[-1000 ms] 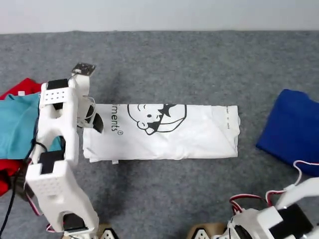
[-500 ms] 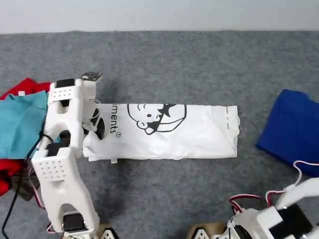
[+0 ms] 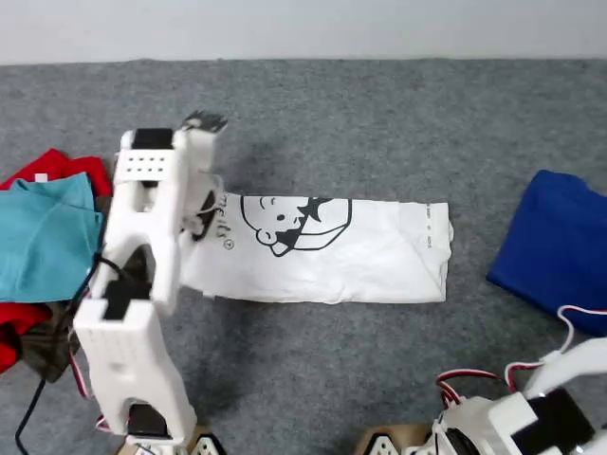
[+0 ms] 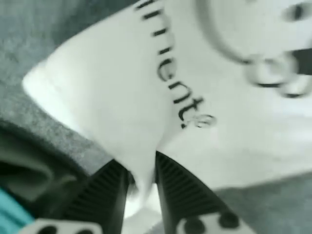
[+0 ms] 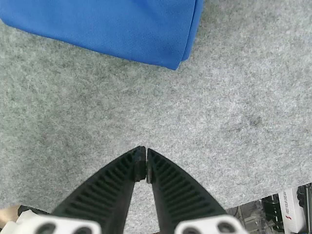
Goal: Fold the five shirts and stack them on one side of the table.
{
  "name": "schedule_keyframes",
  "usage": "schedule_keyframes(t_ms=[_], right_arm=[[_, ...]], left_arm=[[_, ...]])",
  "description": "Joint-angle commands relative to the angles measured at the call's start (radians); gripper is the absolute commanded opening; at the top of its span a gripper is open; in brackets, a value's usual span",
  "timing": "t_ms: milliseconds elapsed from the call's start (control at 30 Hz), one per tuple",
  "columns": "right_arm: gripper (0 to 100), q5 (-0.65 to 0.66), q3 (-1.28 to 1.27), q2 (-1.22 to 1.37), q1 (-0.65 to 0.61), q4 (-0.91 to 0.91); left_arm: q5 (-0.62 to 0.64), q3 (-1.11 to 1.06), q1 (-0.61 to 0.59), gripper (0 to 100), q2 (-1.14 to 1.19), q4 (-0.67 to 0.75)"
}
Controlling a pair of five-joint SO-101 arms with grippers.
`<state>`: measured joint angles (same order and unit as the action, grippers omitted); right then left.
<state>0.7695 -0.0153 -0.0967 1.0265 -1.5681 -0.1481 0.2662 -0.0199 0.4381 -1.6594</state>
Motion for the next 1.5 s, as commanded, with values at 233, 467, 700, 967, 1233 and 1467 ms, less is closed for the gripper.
schedule_keyframes(t_ms=[233,467,700,967,1233,1467], right_arm=[[0.9,-0.002,0.043,-0.044,-0.002,0.004],[0.9,0.002,0.043,-0.044,-0.002,0.004],[0.9,0.002,0.043,-0.045,-0.002,0.004],[0.9,0.002,0.041,-0.044,-0.002,0.004],[0.9,0.003,0.041,-0.044,-0.002,0.004],[0.9,0.003,0.041,-0.044,-0.001,-0.001]], left_arm=[[0.114,0.038,0.285,1,-0.292,-0.075],[0.193,0.073,0.520,1,-0.292,-0.057],[0.281,0.116,0.658,1,-0.288,0.107],[0.281,0.133,0.733,1,-0.186,0.184],[0.281,0.297,0.749,3,0.005,0.150],[0.281,0.464,0.756,22,0.127,0.058]])
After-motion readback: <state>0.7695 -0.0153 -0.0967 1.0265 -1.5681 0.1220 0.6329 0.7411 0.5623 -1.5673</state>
